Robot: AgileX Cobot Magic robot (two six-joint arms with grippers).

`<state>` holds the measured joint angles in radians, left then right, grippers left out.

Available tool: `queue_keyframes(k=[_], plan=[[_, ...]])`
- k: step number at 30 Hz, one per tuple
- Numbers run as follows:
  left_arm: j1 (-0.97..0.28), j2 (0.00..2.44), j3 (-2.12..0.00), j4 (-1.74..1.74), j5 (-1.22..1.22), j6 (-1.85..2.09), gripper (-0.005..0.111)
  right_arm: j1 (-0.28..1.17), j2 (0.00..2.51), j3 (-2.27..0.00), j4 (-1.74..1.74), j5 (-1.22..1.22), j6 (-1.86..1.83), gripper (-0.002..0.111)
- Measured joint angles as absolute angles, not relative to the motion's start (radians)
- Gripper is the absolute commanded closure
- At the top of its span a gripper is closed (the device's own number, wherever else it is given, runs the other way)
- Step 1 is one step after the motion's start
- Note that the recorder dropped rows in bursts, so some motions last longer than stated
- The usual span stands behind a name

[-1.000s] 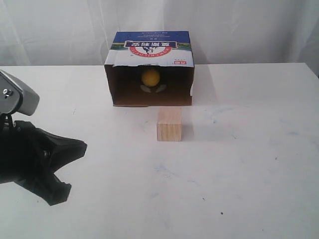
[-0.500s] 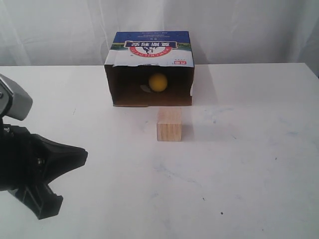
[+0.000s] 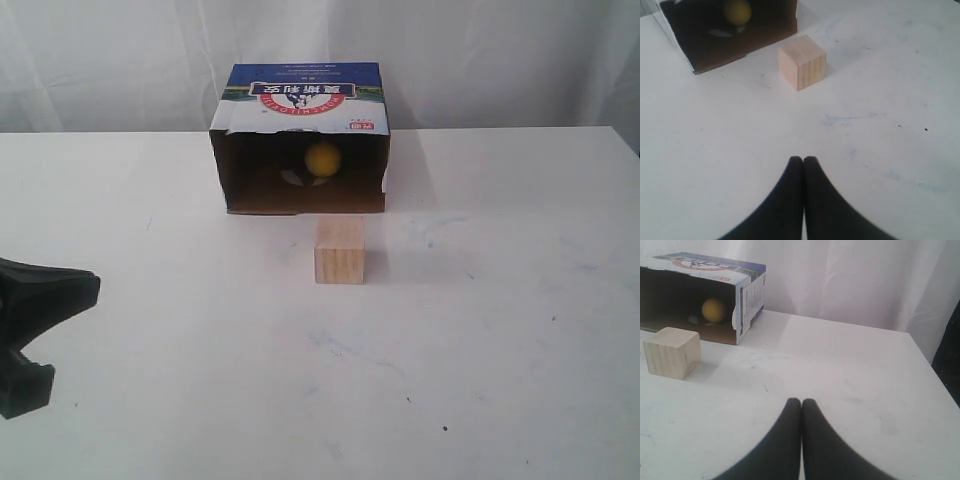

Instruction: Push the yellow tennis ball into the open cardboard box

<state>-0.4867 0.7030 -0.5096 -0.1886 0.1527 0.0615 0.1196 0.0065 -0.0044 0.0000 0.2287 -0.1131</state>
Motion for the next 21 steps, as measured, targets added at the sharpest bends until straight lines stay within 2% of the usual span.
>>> queue_keyframes(k=[21], plan=[[-0.487, 0.388, -0.261, -0.109, 0.1, -0.03, 0.107, 0.12, 0.007, -0.004, 0.0, 0.229, -0.111, 0.108]])
